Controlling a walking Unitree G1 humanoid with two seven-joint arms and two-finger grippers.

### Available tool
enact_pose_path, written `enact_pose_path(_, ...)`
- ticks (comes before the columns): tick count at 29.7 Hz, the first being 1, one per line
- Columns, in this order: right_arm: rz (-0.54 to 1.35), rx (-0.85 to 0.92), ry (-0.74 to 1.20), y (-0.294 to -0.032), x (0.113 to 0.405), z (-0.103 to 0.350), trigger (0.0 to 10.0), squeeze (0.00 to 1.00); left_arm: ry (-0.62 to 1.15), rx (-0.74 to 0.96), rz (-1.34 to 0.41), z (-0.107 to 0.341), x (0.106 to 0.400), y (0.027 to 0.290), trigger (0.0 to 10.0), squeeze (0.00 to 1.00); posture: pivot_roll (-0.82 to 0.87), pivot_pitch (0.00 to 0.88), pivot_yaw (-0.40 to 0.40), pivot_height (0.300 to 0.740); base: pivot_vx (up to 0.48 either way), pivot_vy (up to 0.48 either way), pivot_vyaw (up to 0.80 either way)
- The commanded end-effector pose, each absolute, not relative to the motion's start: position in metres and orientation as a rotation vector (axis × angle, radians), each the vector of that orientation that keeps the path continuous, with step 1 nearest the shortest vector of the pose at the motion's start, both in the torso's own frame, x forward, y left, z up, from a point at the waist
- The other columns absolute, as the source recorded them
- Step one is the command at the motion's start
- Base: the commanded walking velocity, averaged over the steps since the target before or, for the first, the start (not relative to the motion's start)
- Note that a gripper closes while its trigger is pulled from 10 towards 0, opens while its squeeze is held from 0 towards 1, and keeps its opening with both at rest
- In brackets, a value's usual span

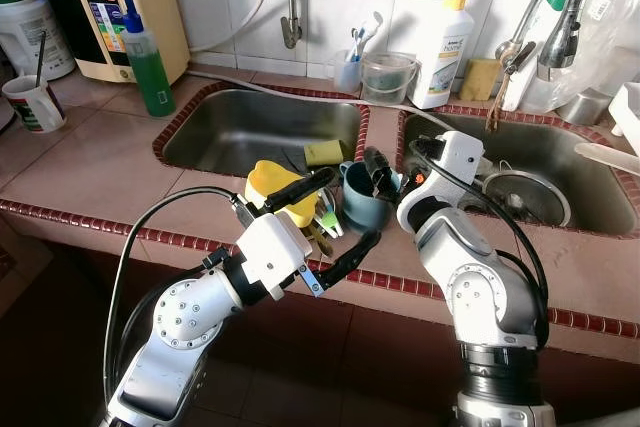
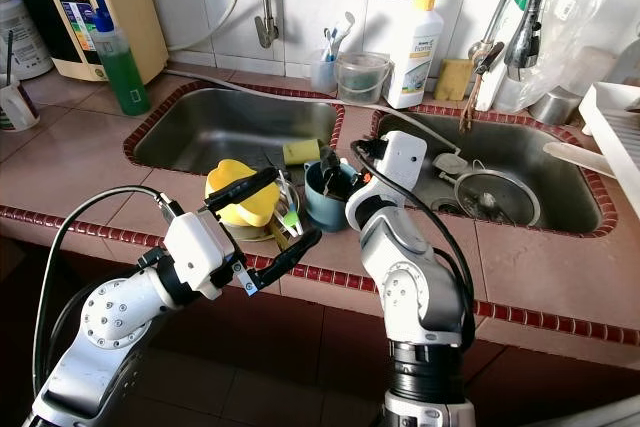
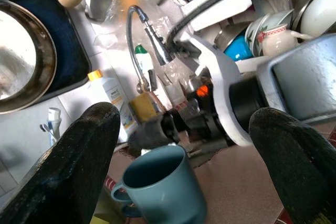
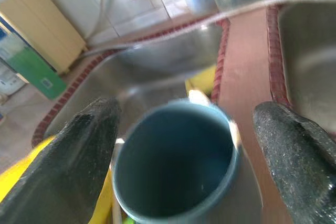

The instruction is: Kitchen organization

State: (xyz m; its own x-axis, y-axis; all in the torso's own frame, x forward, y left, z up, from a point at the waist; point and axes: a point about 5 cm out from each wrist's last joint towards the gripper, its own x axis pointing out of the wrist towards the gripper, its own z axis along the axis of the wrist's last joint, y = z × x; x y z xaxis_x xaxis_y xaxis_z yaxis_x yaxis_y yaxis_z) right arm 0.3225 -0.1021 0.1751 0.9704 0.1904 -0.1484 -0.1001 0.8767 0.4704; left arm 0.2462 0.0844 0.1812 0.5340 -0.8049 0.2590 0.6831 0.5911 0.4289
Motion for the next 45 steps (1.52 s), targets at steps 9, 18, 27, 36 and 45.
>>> enact_pose_path(9, 0.083, 0.510, 0.225, -0.108, 0.317, 0.174, 10.0, 0.00, -0.461, 0.297, -0.909, 0.183, 0.244, 0.082, 10.0, 0.00, -0.19, 0.000, -0.007, 0.740, 0.000, 0.000, 0.00)
enact_pose_path(18, -0.011, 0.606, 0.288, -0.116, 0.317, 0.162, 10.0, 0.00, -0.459, 0.297, -0.916, 0.183, 0.244, 0.082, 10.0, 0.00, -0.19, 0.000, 0.003, 0.740, 0.000, 0.000, 0.00)
enact_pose_path(27, -0.057, 0.672, 0.316, -0.121, 0.319, 0.156, 8.2, 0.00, -0.459, 0.300, -0.918, 0.184, 0.244, 0.082, 10.0, 0.00, -0.18, 0.000, 0.006, 0.740, 0.000, 0.000, 0.00)
enact_pose_path(36, -0.060, 0.667, 0.311, -0.121, 0.322, 0.156, 7.0, 0.00, -0.460, 0.299, -0.921, 0.184, 0.243, 0.082, 10.0, 0.00, -0.18, 0.000, 0.008, 0.740, 0.000, 0.000, 0.00)
enact_pose_path(45, -0.002, 0.664, 0.200, -0.125, 0.334, 0.180, 10.0, 0.00, -0.459, 0.294, -0.928, 0.183, 0.241, 0.080, 10.0, 0.00, -0.18, 0.000, 0.007, 0.740, 0.000, 0.000, 0.00)
